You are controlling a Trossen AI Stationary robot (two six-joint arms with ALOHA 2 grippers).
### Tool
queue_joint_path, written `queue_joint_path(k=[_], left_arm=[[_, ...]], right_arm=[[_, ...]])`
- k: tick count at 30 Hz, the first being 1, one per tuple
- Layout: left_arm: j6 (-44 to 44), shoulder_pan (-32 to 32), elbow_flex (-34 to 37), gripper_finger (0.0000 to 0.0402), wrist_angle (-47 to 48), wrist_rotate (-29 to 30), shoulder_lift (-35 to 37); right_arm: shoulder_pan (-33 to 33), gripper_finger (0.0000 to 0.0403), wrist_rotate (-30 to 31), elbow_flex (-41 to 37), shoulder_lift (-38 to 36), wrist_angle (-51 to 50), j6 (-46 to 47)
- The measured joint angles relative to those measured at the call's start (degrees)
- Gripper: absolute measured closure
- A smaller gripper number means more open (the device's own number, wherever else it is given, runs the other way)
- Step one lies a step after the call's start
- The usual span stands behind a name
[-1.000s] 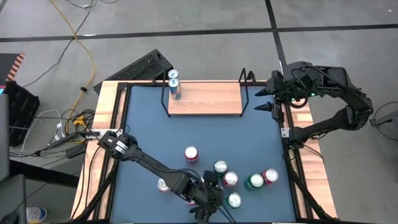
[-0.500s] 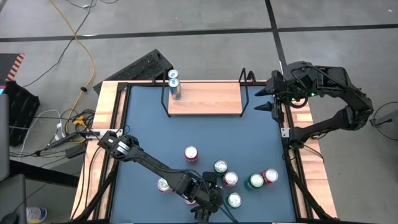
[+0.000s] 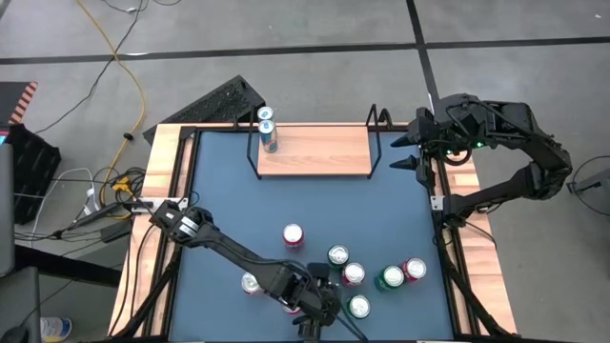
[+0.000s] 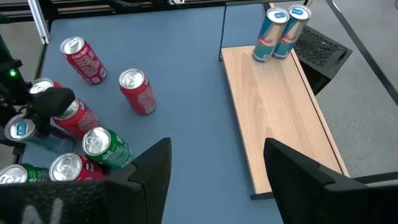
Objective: Place canned beverage on shelf
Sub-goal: Put the blue soda can on the shelf aligned with the other blue soda cans
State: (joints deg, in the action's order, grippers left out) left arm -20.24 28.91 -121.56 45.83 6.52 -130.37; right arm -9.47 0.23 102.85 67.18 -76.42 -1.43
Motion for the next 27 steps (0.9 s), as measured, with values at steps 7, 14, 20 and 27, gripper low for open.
queue_joint_path(k=[7, 14, 20, 27], left_arm=[[0.16, -0.03, -5.98, 0.0184, 5.13, 0.76, 0.0], [0.67, -0.19, -13.51, 0.0184, 8.36, 3.55, 0.02], [-1.29, -0.28, -12.3, 0.0184, 9.88, 5.99, 3.75], [-1.29, -0.28, -12.39, 0.0184, 11.69, 9.8, 6.41]], right_arm=[[0.0, 0.0163, 0.06, 0.0, 0.0, 0.01, -0.01], [0.0, 0.0163, 0.07, 0.0, 0.0, 0.06, -0.04], [0.0, 0.0163, 0.11, 0.0, -0.02, 0.15, -0.07], [0.0, 0.0163, 0.11, 0.0, 0.29, 0.16, -0.35]])
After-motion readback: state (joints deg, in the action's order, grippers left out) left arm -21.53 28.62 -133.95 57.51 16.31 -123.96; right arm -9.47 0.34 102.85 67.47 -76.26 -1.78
